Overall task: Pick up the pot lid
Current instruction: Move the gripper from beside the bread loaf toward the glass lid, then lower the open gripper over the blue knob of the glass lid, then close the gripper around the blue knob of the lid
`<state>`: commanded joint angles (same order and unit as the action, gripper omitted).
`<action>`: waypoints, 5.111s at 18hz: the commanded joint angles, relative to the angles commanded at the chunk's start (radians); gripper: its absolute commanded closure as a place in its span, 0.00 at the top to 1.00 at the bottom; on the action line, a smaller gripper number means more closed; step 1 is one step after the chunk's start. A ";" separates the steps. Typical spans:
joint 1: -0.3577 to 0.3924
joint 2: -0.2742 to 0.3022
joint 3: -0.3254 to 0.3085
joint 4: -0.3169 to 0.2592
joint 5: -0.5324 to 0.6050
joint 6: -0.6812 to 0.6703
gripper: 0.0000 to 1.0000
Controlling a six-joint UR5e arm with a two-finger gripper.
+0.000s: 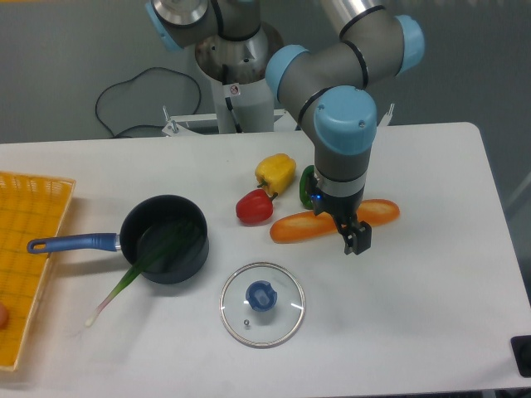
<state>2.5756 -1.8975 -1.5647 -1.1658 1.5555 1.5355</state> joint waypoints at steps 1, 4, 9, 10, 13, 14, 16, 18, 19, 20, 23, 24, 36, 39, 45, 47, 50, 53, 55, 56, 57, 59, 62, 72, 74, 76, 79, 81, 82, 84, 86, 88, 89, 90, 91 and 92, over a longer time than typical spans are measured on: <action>0.000 0.002 0.000 0.000 0.000 0.000 1.00; -0.008 0.003 -0.002 0.000 0.002 0.000 1.00; -0.032 0.017 -0.082 0.021 -0.002 -0.011 1.00; -0.029 0.032 -0.110 0.040 -0.003 -0.014 1.00; -0.023 0.038 -0.141 0.063 -0.009 -0.009 1.00; -0.025 0.038 -0.147 0.064 -0.024 -0.014 1.00; -0.028 0.034 -0.150 0.063 -0.037 -0.015 1.00; -0.032 0.025 -0.150 0.064 -0.031 -0.044 1.00; -0.034 0.017 -0.150 0.064 -0.034 -0.064 1.00; -0.037 0.011 -0.144 0.063 -0.034 -0.095 1.00; -0.043 -0.011 -0.117 0.067 -0.028 -0.163 1.00; -0.049 -0.021 -0.103 0.067 -0.029 -0.163 1.00; -0.129 -0.133 -0.028 0.075 -0.031 -0.178 1.00; -0.146 -0.143 -0.022 0.089 -0.031 -0.196 1.00; -0.170 -0.160 0.012 0.084 -0.023 -0.207 1.00; -0.172 -0.179 0.038 0.081 -0.014 -0.233 1.00; -0.209 -0.236 0.101 0.080 0.012 -0.319 1.00; -0.230 -0.262 0.120 0.081 0.026 -0.400 1.00; -0.236 -0.264 0.115 0.083 0.026 -0.413 1.00; -0.236 -0.264 0.110 0.083 0.026 -0.417 1.00; -0.238 -0.264 0.107 0.084 0.025 -0.423 1.00; -0.242 -0.264 0.104 0.084 0.023 -0.436 1.00; -0.247 -0.271 0.101 0.086 0.023 -0.454 1.00; -0.242 -0.278 0.077 0.097 0.014 -0.428 1.00; -0.242 -0.278 0.075 0.098 0.014 -0.426 1.00; -0.241 -0.278 0.075 0.100 0.014 -0.425 0.97; -0.241 -0.279 0.075 0.101 0.014 -0.423 0.91; -0.241 -0.278 0.074 0.101 0.014 -0.419 0.85; -0.241 -0.278 0.074 0.101 0.014 -0.417 0.80; -0.241 -0.278 0.074 0.101 0.014 -0.410 0.69; -0.239 -0.278 0.074 0.101 0.014 -0.408 0.61; -0.239 -0.278 0.074 0.101 0.014 -0.408 0.53; -0.239 -0.278 0.074 0.101 0.014 -0.407 0.48; -0.239 -0.278 0.074 0.101 0.014 -0.405 0.45; -0.239 -0.278 0.074 0.101 0.014 -0.405 0.43; -0.239 -0.278 0.074 0.101 0.014 -0.405 0.40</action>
<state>2.3363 -2.1752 -1.4910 -1.0646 1.5693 1.1305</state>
